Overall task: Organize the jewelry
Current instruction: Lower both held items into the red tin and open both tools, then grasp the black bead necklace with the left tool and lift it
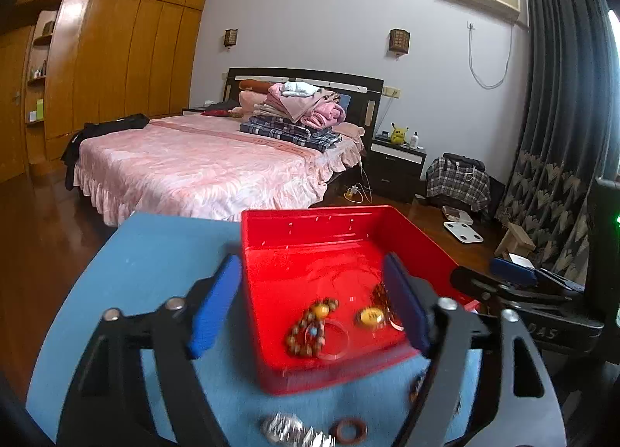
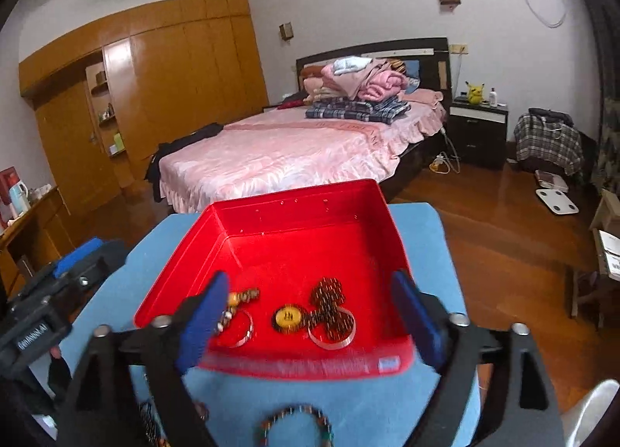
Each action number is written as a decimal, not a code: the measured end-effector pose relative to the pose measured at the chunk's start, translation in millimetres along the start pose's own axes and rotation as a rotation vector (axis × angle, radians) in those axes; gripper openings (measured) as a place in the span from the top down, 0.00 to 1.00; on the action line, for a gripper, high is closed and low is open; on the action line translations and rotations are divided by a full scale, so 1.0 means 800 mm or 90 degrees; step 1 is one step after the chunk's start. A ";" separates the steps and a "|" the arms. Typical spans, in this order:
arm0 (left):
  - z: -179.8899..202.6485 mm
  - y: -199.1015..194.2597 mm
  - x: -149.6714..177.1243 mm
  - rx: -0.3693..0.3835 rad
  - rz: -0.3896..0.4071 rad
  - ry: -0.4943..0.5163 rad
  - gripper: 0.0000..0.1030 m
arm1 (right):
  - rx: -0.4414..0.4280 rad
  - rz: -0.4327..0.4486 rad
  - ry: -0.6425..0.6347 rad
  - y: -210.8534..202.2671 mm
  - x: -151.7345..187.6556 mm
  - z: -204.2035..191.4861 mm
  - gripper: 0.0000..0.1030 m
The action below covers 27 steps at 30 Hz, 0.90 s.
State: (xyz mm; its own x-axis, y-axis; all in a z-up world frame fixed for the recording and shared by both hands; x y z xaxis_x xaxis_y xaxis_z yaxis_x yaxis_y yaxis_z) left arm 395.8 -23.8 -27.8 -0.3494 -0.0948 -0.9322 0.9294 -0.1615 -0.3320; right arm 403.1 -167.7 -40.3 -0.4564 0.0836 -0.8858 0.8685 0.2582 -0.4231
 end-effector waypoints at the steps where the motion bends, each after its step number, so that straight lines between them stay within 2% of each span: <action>1: -0.002 -0.008 0.003 -0.001 0.000 0.001 0.22 | 0.002 0.001 0.002 -0.008 0.005 0.001 0.12; 4: -0.006 -0.035 0.017 -0.009 0.000 0.008 0.18 | 0.013 0.003 0.008 -0.033 0.023 0.004 0.10; 15: -0.018 -0.094 0.081 -0.045 -0.034 0.006 0.17 | 0.059 -0.008 0.011 -0.091 0.087 0.013 0.08; 27: 0.007 -0.091 0.145 -0.058 -0.095 0.006 0.18 | 0.070 -0.030 -0.017 -0.107 0.138 0.012 0.08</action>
State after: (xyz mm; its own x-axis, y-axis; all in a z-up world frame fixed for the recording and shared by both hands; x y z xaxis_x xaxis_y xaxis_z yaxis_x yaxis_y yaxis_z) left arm 287.1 -28.9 -111.1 -0.4838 -0.0668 -0.8726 0.8742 -0.0834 -0.4783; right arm 280.2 -190.0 -103.6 -0.4927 0.0485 -0.8688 0.8632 0.1537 -0.4810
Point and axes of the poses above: each gripper's, at about its wrist camera, not at the fingertips, and y roughly the way its jaws point, z to its right, x to its underside, the point moved 10 cm from there along y, roughly the way its jaws point, and after that the axes turned 4 degrees about z, right-handed, at the moved point
